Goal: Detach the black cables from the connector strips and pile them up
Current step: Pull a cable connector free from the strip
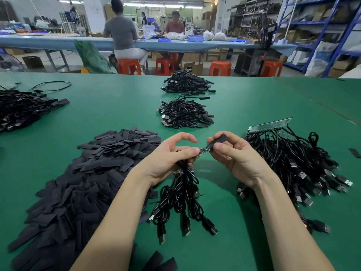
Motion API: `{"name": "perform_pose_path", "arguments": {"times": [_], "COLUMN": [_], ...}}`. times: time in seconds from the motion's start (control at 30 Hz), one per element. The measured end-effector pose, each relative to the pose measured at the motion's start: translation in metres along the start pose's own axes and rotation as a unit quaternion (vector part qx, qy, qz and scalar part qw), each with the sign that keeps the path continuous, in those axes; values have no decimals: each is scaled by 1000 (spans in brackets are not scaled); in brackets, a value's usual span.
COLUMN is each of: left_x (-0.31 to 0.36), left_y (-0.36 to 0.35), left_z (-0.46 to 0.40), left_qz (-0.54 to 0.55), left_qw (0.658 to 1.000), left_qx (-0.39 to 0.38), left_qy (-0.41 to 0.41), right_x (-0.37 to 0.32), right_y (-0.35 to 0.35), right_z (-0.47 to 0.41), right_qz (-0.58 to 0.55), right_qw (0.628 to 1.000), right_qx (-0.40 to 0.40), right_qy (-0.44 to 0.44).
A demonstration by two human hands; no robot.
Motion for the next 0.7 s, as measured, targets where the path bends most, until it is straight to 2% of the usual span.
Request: {"name": "perform_pose_path", "arguments": {"times": [0.17, 0.3, 0.43, 0.53, 0.7], "left_x": [0, 1, 1, 0, 0], "left_y": [2, 2, 4, 6, 3], "left_z": [-2, -2, -2, -3, -3], "left_qz": [42, 13, 8, 28, 29], "left_qw": [998, 999, 999, 998, 998], "left_qx": [31, 32, 44, 53, 56], "left_qy": [-19, -14, -19, -21, -20], "right_x": [-2, -8, -10, -6, -2], "right_y": [-1, 4, 0, -5, -3], "right_z": [-1, 2, -1, -3, -3], "right_qz": [3, 46, 70, 58, 40], "right_qw": [1000, 999, 997, 997, 998], "right_qx": [12, -12, -12, 0, 10], "right_qy": [19, -8, 19, 51, 50]}}
Point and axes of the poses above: each hand's wrist, its own z-axis away from the middle knuckle, its own y-axis out of the back of the hand, x = y × z, the point moved 6 cm from there along -z, towards the middle knuckle, and after that the axes turned 15 degrees about y, right-handed, at the moved point
